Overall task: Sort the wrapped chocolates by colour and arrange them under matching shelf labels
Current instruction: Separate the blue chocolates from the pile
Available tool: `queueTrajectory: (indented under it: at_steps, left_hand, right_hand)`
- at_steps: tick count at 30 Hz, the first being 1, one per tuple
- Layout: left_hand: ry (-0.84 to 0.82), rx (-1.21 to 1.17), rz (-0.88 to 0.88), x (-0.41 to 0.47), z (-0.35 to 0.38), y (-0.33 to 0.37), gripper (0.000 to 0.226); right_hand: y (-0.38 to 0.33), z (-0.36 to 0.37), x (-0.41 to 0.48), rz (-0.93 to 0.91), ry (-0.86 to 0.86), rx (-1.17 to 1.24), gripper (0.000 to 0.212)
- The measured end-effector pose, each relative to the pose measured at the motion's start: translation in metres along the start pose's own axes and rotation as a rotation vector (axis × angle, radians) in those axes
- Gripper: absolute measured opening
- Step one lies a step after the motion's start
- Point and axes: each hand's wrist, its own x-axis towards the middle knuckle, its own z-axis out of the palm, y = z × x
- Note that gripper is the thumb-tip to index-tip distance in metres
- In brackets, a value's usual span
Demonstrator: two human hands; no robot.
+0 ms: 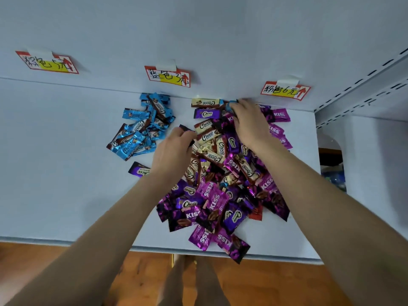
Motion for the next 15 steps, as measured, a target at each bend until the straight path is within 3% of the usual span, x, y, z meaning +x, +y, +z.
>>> queueTrajectory:
  at_steps: [7, 11, 15]
  left_hand:
    - [-0.001, 0.102, 0.088, 0.075, 0.011, 0.016, 0.028]
    - [-0.084, 0.209, 0.14, 0.109, 0.027, 0.03, 0.03]
    - [-0.18, 0.334, 0.073, 0.122, 0.038, 0.035, 0.029]
  right_hand:
    - [0.017, 0.012, -0.04, -0.031, -0.051, -0.043, 0.043]
    - [0.024, 0.007, -0.053, -0.044, -0.062, -0.013, 0.04]
    - [0.031, 0.0, -0.048, -0.007, -0.057, 0.113, 0.039]
